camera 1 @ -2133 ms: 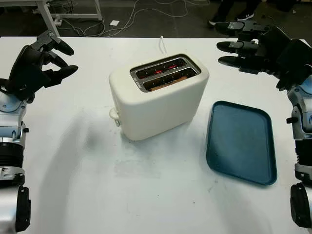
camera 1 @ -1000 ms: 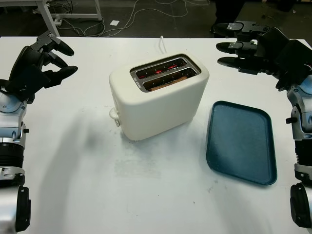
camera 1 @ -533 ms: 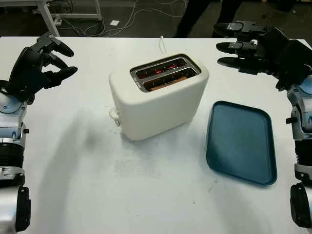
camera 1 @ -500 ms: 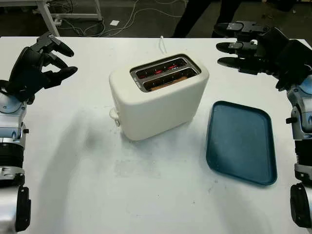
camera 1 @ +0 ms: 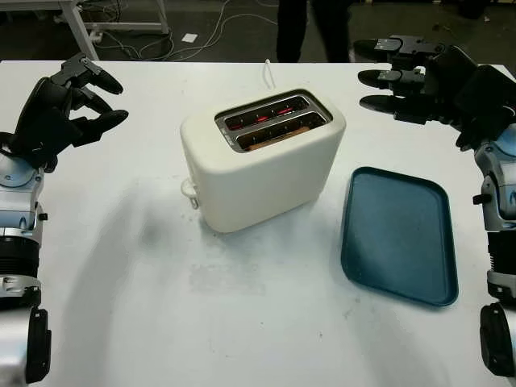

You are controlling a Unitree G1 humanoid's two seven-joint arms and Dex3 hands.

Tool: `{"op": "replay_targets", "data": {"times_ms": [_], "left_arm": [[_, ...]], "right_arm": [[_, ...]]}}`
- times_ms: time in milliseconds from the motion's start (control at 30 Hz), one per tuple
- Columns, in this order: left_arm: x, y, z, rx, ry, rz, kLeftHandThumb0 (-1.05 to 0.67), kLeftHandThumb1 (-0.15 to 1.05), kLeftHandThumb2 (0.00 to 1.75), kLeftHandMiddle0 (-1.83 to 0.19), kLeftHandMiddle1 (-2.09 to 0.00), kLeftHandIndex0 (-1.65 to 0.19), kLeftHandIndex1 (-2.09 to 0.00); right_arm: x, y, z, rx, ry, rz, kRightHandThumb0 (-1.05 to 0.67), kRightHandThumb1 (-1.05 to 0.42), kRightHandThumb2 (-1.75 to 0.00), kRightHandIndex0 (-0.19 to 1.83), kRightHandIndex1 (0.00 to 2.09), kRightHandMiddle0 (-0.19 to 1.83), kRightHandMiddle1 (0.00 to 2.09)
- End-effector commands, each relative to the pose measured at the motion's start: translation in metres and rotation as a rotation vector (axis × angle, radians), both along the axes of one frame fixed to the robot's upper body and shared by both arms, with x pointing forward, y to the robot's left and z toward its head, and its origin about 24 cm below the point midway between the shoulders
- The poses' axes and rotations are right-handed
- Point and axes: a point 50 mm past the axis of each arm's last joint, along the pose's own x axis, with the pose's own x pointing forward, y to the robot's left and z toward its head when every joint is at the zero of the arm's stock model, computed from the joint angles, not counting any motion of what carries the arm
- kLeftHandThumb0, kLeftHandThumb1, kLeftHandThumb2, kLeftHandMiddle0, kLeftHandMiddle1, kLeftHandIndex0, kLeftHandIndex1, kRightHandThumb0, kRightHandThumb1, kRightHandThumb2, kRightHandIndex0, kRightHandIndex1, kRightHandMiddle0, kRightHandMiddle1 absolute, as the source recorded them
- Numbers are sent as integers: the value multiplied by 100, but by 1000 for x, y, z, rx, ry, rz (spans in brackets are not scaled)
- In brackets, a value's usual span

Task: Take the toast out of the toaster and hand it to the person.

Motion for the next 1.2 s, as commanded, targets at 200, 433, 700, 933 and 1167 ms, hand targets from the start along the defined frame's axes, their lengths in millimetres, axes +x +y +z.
{"op": "replay_targets", "data": {"times_ms": [200,433,700,933,1167], "left_arm": [[1,-1,3,-18,-19,-8,-105,92,19,-28,-159,-22,-153],[0,-1,2,-11,-22,-3,-105,92,19,-29,-159,-23,-152],[0,0,3,-16,-27,-7,-105,92,19,-29,-158,-22,-152],[0,-1,3,-8,-24,-1,-105,92,19,-29,-159,-22,-153],[0,-1,3,-9,-20,4,-105,92,20,-26,-160,-19,-155]], "right_arm": [[0,0,2,20,-10,13,-22,-92,-7,51,1,48,1],[1,0,1,10,-16,11,-24,-92,-7,52,1,49,1],[1,1,1,22,-10,8,-23,-92,-7,51,1,48,0],[0,1,2,18,-10,4,-21,-92,-7,51,1,48,0],[-1,1,2,6,-15,-2,-24,-92,-7,52,1,49,1]]}}
